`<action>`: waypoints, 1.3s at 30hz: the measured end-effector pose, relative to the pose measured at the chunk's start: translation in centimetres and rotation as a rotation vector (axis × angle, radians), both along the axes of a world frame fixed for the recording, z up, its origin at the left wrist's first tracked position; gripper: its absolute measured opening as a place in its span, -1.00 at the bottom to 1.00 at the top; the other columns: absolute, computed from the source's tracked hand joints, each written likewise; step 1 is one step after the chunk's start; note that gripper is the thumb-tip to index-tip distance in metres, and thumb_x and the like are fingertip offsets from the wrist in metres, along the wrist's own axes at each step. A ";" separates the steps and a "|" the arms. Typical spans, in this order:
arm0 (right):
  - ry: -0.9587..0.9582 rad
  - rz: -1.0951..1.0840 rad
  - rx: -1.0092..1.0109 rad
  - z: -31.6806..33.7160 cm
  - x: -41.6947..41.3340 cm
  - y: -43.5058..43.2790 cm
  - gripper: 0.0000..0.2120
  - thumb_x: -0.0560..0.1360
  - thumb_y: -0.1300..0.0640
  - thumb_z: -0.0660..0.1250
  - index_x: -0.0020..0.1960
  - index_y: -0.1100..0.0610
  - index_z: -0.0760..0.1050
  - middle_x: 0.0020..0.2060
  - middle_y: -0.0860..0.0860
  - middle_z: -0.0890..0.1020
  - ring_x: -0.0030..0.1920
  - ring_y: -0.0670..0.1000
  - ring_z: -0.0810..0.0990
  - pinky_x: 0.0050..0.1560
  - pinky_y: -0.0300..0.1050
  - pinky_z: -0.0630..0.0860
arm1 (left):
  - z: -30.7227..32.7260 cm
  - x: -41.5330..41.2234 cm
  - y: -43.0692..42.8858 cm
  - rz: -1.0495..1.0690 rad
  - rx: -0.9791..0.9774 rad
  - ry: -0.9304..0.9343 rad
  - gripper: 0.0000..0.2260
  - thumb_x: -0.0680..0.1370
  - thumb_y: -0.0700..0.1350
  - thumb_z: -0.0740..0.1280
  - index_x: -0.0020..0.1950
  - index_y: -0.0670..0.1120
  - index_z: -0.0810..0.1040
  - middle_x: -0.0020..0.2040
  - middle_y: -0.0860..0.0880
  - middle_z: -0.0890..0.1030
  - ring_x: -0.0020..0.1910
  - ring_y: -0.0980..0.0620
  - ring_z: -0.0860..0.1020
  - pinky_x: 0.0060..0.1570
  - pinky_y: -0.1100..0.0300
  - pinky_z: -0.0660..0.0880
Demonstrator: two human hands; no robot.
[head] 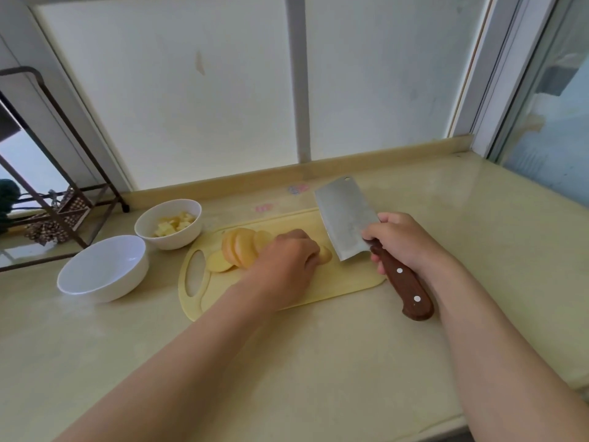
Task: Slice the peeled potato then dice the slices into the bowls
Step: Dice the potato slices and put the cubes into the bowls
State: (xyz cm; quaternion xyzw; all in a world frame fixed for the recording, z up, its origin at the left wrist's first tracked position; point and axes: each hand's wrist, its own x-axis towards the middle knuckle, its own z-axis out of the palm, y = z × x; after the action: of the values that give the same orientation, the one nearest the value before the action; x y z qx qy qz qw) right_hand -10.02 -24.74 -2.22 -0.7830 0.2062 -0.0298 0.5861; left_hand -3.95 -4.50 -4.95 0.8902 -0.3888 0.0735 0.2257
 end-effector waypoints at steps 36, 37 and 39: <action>0.184 0.287 -0.773 5.4 -1.5 5.1 -0.82 0.58 0.22 0.09 0.10 0.08 0.41 -0.41 0.18 0.63 -0.60 0.00 0.55 -0.50 -0.16 0.51 | -2.4 1.6 -0.8 -0.175 -0.156 -0.116 -0.82 0.56 -0.13 0.29 -0.07 -0.15 0.68 -0.09 -0.11 0.60 -0.11 -0.17 0.54 -0.09 0.01 0.50; 0.189 0.289 -0.788 5.5 -1.6 5.2 -0.82 0.58 0.22 0.09 0.12 0.09 0.40 -0.39 0.18 0.62 -0.61 -0.01 0.55 -0.50 -0.16 0.51 | -2.4 1.6 -0.8 -0.178 -0.157 -0.120 -0.84 0.56 -0.14 0.31 -0.06 -0.15 0.68 -0.09 -0.11 0.60 -0.10 -0.16 0.54 -0.08 0.01 0.50; 0.196 0.290 -0.808 5.6 -1.8 5.3 -0.82 0.59 0.21 0.09 0.14 0.09 0.39 -0.38 0.19 0.62 -0.61 -0.02 0.54 -0.50 -0.15 0.52 | -2.4 1.6 -0.8 -0.182 -0.158 -0.125 -0.85 0.57 -0.15 0.32 -0.05 -0.15 0.68 -0.10 -0.10 0.59 -0.09 -0.16 0.53 -0.08 0.01 0.49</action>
State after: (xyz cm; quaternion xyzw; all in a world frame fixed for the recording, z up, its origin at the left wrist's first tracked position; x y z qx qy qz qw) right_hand -11.82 -19.39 3.33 -0.9693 0.1206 0.0491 0.2084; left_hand -2.38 -5.27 -7.30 0.8245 -0.4741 0.1382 0.2761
